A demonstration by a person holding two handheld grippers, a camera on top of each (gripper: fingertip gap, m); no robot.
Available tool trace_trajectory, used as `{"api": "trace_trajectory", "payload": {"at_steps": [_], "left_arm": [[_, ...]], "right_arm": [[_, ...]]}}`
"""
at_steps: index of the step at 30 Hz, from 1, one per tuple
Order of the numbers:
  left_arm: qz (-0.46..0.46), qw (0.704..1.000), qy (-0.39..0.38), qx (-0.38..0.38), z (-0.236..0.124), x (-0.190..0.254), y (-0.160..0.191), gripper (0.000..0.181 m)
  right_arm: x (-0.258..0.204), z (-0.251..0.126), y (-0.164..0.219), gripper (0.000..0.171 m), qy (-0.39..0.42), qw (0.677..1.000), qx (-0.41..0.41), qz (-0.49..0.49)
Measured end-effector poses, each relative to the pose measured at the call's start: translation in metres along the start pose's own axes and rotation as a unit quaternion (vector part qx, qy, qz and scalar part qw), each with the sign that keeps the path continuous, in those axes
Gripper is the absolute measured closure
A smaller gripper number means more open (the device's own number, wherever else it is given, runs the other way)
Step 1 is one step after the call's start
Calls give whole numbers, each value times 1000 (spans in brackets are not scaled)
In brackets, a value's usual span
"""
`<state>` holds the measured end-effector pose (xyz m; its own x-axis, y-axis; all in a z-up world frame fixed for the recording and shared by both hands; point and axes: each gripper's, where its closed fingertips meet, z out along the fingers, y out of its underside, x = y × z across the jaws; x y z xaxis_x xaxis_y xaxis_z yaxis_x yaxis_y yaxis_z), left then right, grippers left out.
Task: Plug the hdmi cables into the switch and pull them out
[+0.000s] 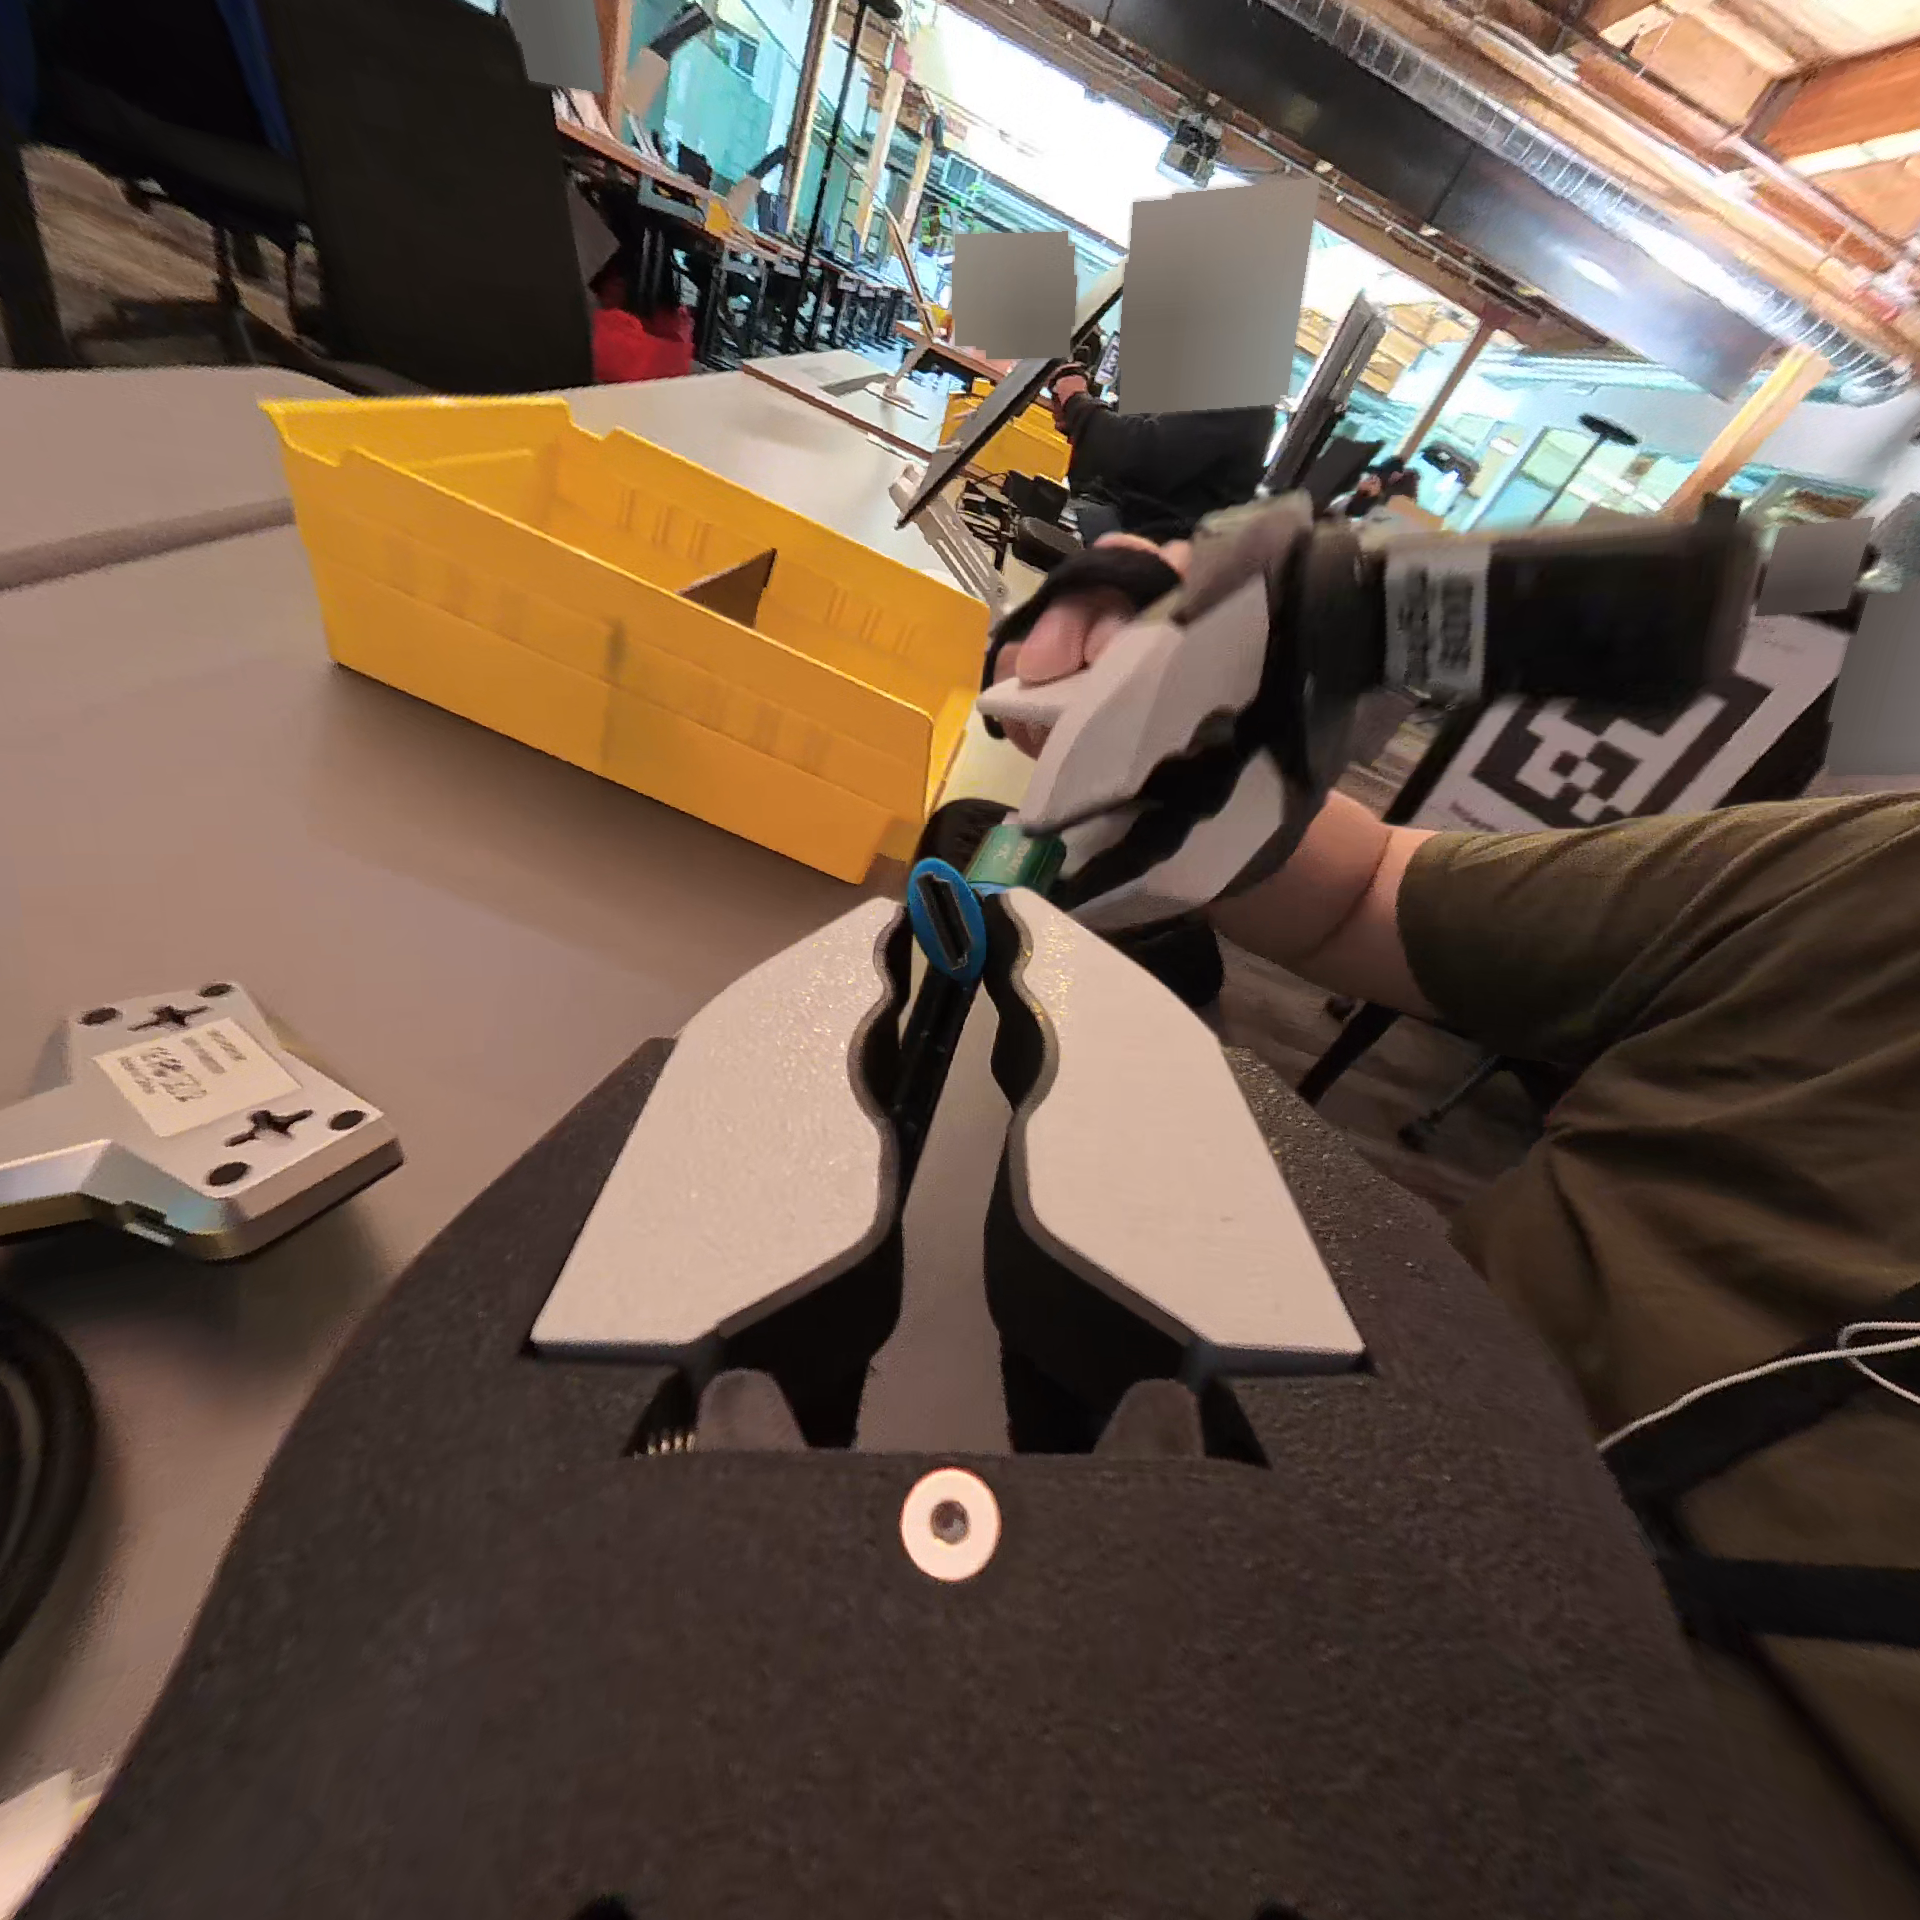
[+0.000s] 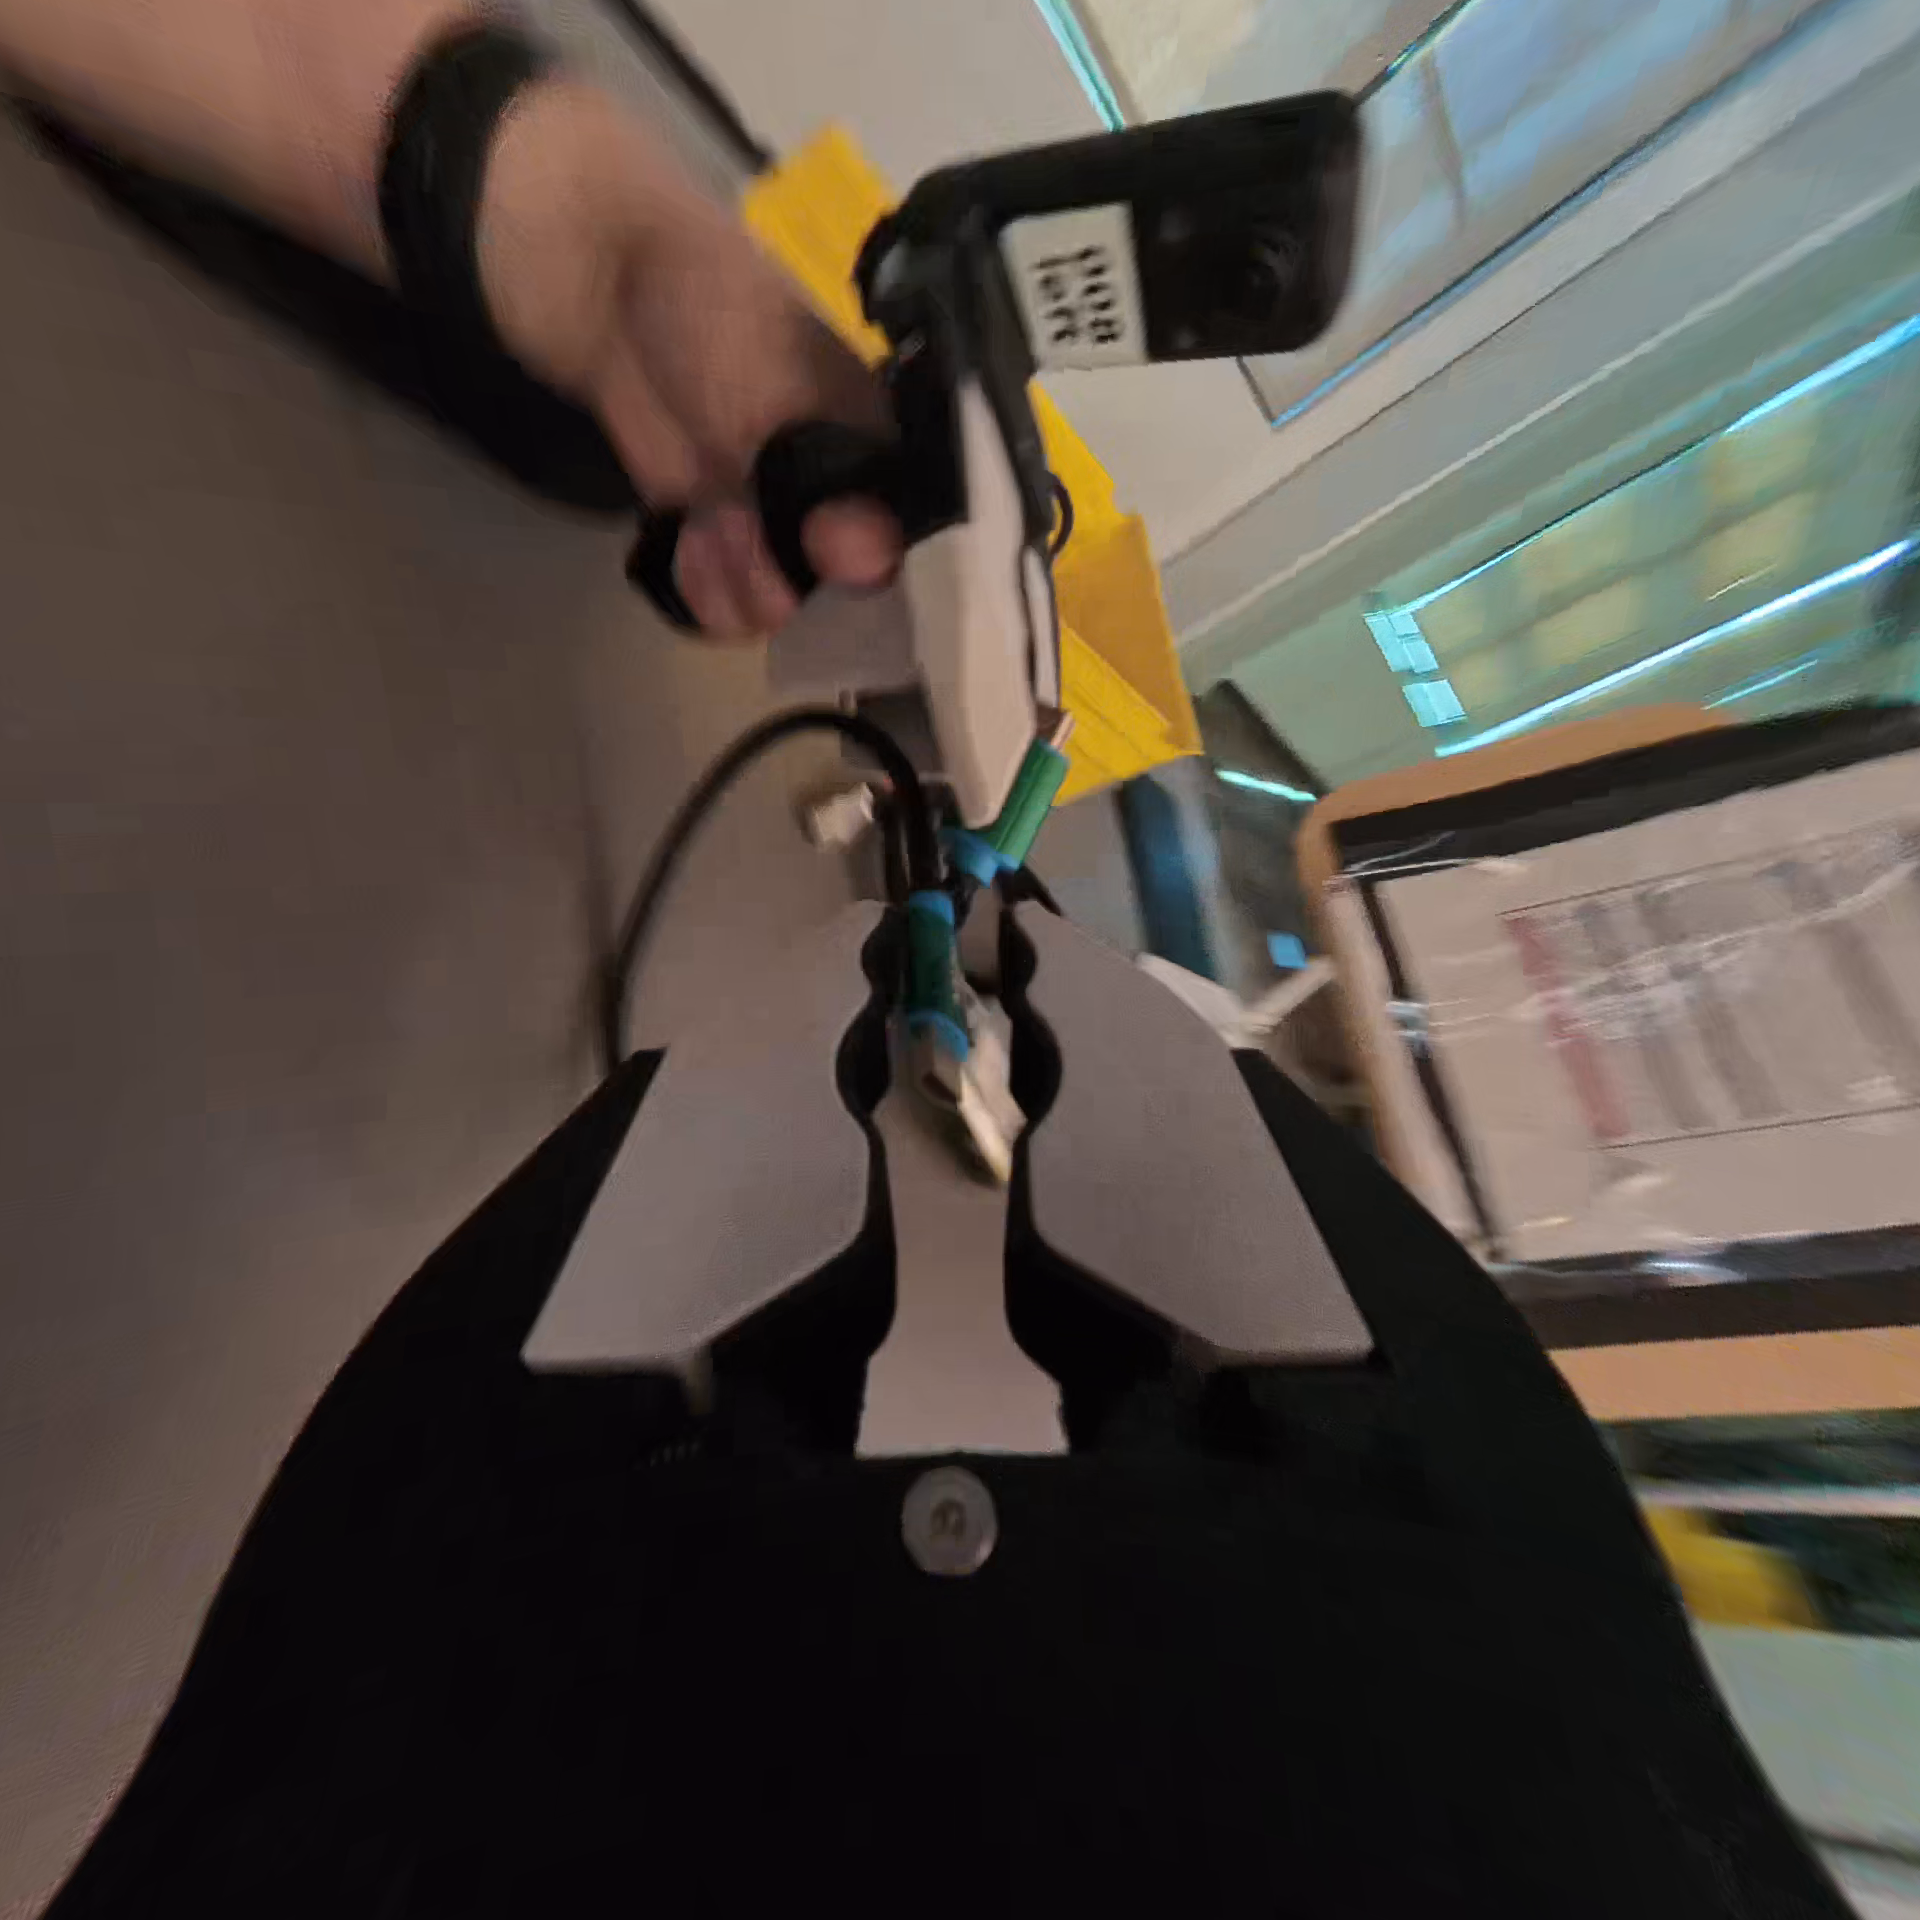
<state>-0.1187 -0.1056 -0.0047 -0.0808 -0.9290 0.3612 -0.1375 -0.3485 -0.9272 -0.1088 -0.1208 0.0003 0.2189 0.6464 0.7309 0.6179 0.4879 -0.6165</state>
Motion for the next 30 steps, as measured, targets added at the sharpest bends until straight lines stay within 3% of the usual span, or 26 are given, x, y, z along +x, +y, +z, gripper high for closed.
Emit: {"api": "trace_trajectory", "payload": {"at_steps": [3,11,20,30], "left_arm": [[22,999,-26,-6,-1,-4,0,169],[55,996,-67,-11,4,-5,2,169],[16,996,-82,8,2,-9,-2,169],[4,997,-77,29,1,-5,-8,169]], "right_arm": [[10,-6,-18,148,-74,986,41,142],[-4,21,4,150,-138,976,-93,141],[5,28,12,156,-29,984,-147,98],[20,23,8,170,69,980,-91,161]]}}
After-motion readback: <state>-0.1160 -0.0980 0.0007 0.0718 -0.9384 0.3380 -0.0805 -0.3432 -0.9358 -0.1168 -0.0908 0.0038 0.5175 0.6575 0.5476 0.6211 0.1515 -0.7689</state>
